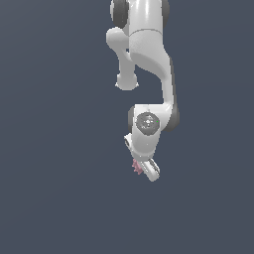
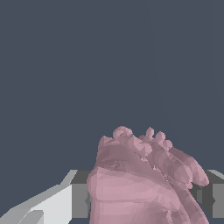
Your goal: Pick up the object and move it to a goal position.
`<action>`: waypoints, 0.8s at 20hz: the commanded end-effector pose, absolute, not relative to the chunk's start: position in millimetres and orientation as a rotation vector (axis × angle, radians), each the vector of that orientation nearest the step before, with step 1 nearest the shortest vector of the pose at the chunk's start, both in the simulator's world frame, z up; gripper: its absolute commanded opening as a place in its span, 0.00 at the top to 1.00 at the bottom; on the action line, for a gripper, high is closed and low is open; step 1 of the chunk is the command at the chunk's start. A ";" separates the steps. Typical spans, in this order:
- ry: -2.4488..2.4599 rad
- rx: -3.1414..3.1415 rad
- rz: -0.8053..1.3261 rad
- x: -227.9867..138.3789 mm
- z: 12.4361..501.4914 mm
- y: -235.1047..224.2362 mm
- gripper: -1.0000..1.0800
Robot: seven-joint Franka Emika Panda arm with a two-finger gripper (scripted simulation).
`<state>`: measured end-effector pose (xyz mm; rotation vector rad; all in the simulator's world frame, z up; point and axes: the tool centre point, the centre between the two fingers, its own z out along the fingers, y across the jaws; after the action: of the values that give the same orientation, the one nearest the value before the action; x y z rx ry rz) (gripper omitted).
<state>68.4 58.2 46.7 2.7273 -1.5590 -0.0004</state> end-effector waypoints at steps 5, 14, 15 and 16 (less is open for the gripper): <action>-1.559 2.727 0.000 66.4 52.2 55.1 1.00; -1.560 2.728 -0.001 52.0 89.6 32.3 1.00; -1.560 2.728 -0.001 49.5 96.2 28.4 1.00; -1.560 2.728 -0.001 46.7 103.4 24.1 1.00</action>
<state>50.3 30.4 92.8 2.7275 -1.5590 -0.0029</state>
